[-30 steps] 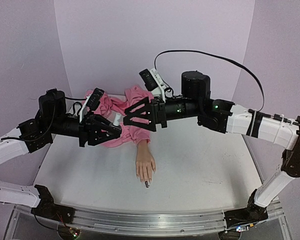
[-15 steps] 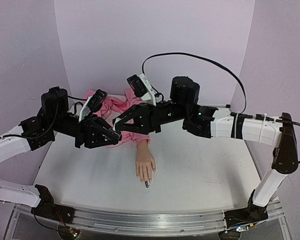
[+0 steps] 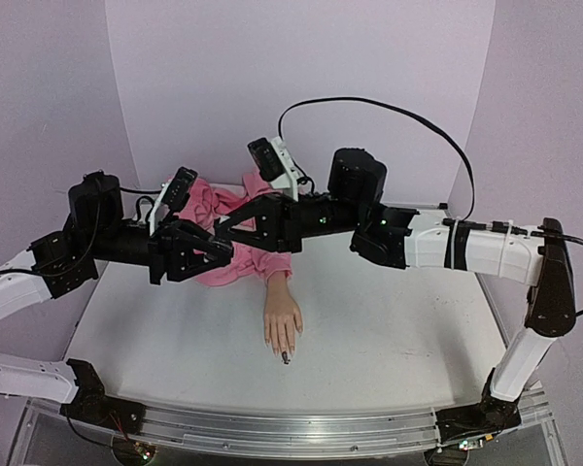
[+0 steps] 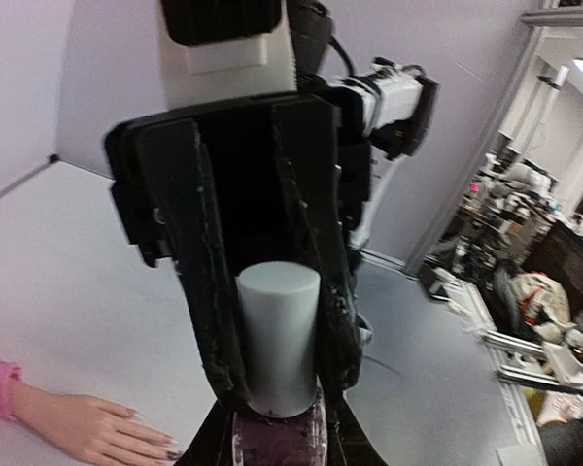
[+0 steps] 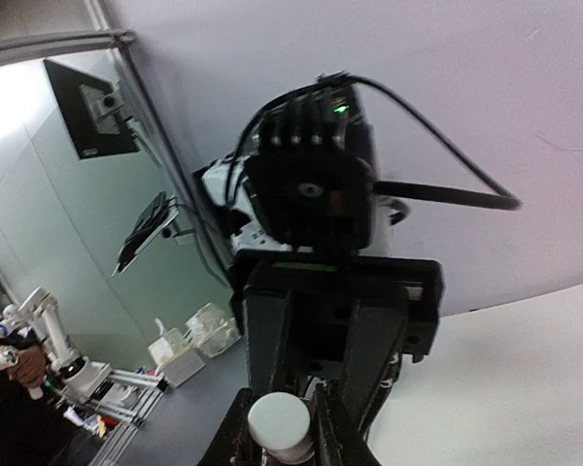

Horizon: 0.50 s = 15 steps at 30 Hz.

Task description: Paint the nails

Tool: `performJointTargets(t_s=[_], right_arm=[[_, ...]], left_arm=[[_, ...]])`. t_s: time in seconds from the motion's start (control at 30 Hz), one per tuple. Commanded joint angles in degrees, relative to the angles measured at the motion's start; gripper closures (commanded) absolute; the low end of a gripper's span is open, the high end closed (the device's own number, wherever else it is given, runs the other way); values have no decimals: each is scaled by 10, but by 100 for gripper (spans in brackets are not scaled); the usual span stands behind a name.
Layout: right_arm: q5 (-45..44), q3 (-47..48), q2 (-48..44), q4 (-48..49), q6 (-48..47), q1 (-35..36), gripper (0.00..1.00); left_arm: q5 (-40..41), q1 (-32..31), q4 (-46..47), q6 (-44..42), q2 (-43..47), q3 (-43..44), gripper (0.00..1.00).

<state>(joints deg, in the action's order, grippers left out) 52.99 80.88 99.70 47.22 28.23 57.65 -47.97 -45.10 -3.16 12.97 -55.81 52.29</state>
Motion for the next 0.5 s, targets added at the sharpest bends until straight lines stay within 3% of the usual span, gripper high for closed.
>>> performJointTargets(t_s=[0.0,0.07,0.13,0.2,0.27,0.37,0.47], right_arm=[[-158,13,-15,-58,-6,22,100],[-363,34,-14,-153,-28,49,100],[-663,97,5,-294,-17,102,100],[-815,150,24,-388,33,139,100],[-836,171,30,-393,60,156,100],[-784,195,40,-385,62,158,100],[-730,202,33,-376,31,152,77]], left_arm=[[361,4,22,-89,48,-26,100],[508,3,21,-119,38,-23,100],[619,2,24,-152,11,-12,100],[692,1,27,-170,-27,6,100],[705,1,29,-169,-57,19,100],[659,0,47,-156,-83,21,100],[592,0,47,-144,-84,9,100]])
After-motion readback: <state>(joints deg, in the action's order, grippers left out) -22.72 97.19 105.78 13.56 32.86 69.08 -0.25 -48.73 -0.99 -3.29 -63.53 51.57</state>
